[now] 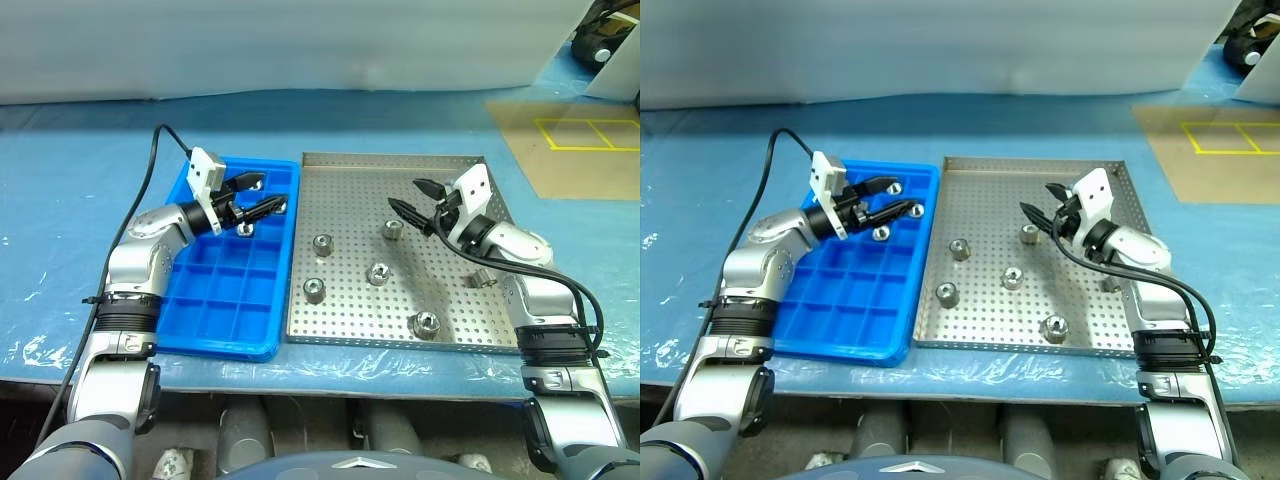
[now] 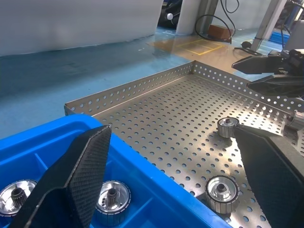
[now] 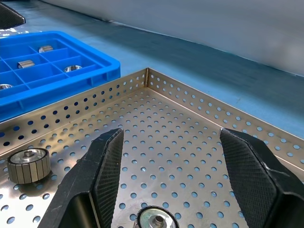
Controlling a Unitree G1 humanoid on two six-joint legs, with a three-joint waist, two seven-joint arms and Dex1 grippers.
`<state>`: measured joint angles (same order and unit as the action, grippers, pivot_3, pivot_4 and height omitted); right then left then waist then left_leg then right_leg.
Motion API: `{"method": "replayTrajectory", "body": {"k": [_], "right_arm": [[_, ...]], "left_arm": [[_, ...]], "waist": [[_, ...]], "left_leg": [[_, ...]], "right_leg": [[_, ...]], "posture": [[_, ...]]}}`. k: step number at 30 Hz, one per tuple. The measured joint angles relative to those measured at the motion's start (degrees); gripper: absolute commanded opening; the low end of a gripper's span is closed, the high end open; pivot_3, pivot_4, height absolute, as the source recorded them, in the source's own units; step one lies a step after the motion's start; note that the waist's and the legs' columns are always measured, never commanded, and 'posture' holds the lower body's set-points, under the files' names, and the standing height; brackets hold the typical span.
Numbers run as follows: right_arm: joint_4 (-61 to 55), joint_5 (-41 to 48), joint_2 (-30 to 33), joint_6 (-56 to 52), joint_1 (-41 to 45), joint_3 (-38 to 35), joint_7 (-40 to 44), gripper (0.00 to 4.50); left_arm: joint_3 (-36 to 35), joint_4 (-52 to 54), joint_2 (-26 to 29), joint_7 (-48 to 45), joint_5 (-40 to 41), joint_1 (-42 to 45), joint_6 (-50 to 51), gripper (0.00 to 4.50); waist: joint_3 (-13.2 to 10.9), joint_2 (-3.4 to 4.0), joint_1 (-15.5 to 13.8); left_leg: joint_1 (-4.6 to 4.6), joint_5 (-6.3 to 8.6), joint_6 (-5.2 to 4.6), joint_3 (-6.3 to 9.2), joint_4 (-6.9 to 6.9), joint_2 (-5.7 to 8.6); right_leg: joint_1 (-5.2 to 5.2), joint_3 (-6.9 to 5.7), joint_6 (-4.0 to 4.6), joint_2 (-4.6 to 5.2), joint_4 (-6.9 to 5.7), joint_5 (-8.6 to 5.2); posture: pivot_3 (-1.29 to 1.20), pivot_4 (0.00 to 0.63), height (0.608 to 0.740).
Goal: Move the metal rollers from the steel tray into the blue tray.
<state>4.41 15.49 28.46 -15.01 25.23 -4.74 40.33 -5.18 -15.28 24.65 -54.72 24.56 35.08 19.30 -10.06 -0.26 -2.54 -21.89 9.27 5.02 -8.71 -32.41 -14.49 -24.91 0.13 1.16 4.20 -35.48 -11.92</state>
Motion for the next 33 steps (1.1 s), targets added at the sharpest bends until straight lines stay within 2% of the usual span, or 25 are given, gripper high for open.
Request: {"method": "replayTrajectory", "body": {"k": [4,8,12,15,21,24,28,33], "right_arm": [[0.0,0.1,0.3,-0.1,0.0,0.0,0.7,3.33],[-1.4,3.0,3.5,-2.5,-1.1,-0.1,6.3,3.33],[-4.7,8.3,10.4,-8.0,-2.8,-1.1,14.4,3.33],[-7.1,10.0,12.9,-10.3,-4.1,-1.7,16.9,3.33],[-15.9,12.7,13.2,-14.5,-10.5,-2.1,15.9,3.33],[-20.8,14.3,12.7,-16.3,-12.8,-1.9,14.6,3.33],[-27.8,16.5,13.1,-18.0,-15.4,-2.0,14.1,3.33],[-29.9,16.6,13.3,-18.8,-18.1,-3.2,11.3,3.33]], "left_arm": [[0.0,0.0,0.0,-0.3,0.1,0.0,0.2,4.34],[1.3,-0.7,0.7,-3.3,0.0,0.7,0.8,4.34],[5.6,-6.5,1.6,-9.9,-2.4,6.7,-0.7,4.34],[9.7,-14.5,0.5,-15.0,-5.9,12.9,-4.7,4.34],[16.0,-36.6,-3.2,-24.6,-14.8,30.3,-17.0,4.34],[17.5,-44.2,-4.6,-28.8,-18.2,35.8,-21.8,4.34],[21.4,-51.7,-6.6,-36.0,-23.7,39.2,-26.5,4.34],[24.6,-55.8,-7.5,-37.4,-28.3,39.5,-32.4,4.34]], "waist": [[0.0,0.00,0.0],[0.0,0.00,-0.1],[0.0,0.00,-0.4],[0.0,0.00,-0.3],[0.0,-0.01,0.0],[0.0,0.02,0.4],[0.0,0.03,0.4],[0.0,0.02,0.5]], "left_leg": [[0.00,0.00,0.00,0.00,0.00,0.00],[-0.02,0.02,-0.03,0.00,0.01,0.03],[0.00,0.06,-0.12,0.00,-0.01,0.09],[0.07,0.06,-0.12,-0.01,-0.03,0.09],[0.02,0.07,-0.14,0.00,0.01,0.12],[0.05,0.11,-0.22,-0.08,0.03,0.22],[0.13,0.17,-0.30,-0.09,0.10,0.21],[0.12,0.25,-0.44,-0.09,0.03,0.37]], "right_leg": [[0.00,0.00,0.00,0.00,0.00,0.00],[0.01,-0.01,0.00,0.00,0.04,0.00],[0.07,0.01,0.00,0.02,0.07,0.00],[0.14,0.04,0.00,0.01,0.07,0.00],[0.13,0.07,-0.01,0.00,0.20,0.01],[0.16,0.17,-0.06,0.02,0.34,0.04],[0.38,0.16,-0.17,0.03,0.64,0.11],[0.44,0.20,-0.19,0.16,0.70,0.12]], "posture": [[-0.15,0.150,0.740],[-0.16,0.150,0.740],[-0.19,0.150,0.740],[-0.21,0.150,0.740],[-0.30,0.150,0.740],[-0.36,0.150,0.740],[-0.41,0.150,0.740],[-0.45,0.150,0.740]]}}
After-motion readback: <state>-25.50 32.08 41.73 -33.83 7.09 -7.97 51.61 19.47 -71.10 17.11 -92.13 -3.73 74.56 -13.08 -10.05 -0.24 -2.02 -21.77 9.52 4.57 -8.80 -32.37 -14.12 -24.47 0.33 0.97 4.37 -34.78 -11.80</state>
